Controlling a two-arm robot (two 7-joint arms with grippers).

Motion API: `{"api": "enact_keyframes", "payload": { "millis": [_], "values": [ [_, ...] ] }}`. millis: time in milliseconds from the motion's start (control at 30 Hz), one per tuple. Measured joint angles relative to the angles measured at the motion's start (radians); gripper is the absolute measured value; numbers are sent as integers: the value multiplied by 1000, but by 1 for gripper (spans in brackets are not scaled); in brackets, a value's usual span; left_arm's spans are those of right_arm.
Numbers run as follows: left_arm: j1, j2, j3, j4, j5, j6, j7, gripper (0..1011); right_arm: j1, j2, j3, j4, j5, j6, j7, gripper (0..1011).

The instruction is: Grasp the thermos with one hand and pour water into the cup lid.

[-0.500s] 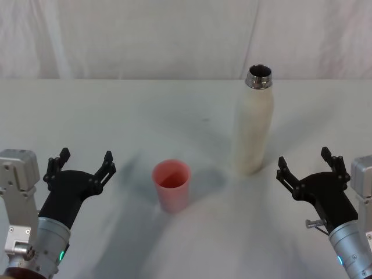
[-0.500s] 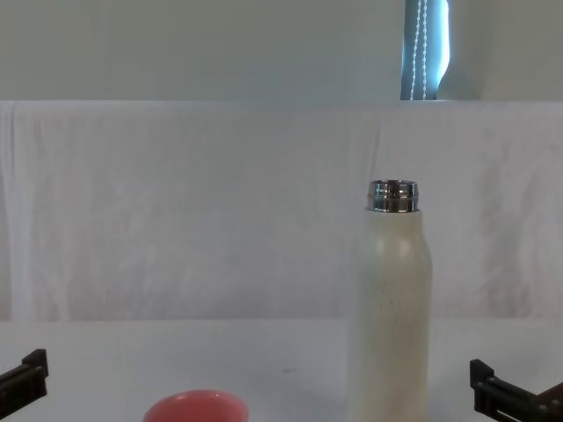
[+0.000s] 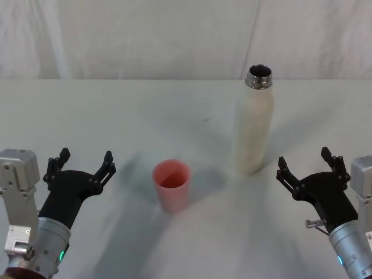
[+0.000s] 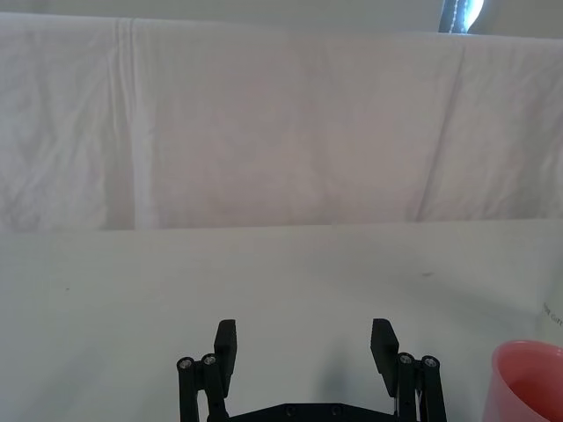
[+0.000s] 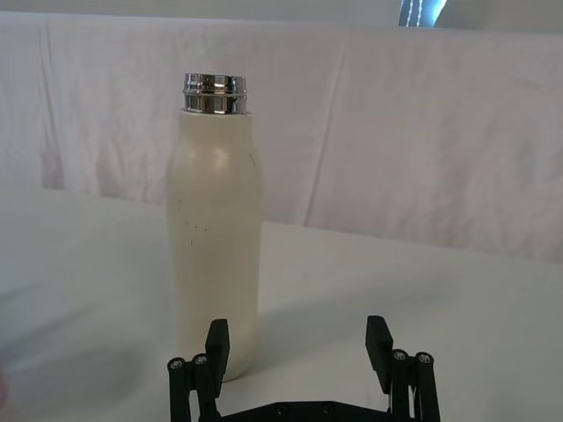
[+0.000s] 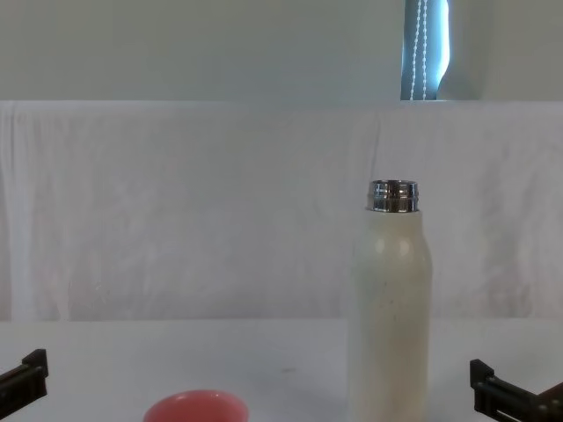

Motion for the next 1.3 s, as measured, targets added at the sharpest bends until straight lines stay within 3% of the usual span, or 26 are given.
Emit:
{"api": "enact_keyframes", "payload": {
  "millis": [1300],
  "values": [
    [0, 0, 0, 0, 0, 0, 0, 1001, 0, 0, 0, 0, 0, 0, 0, 1000]
  ]
}}
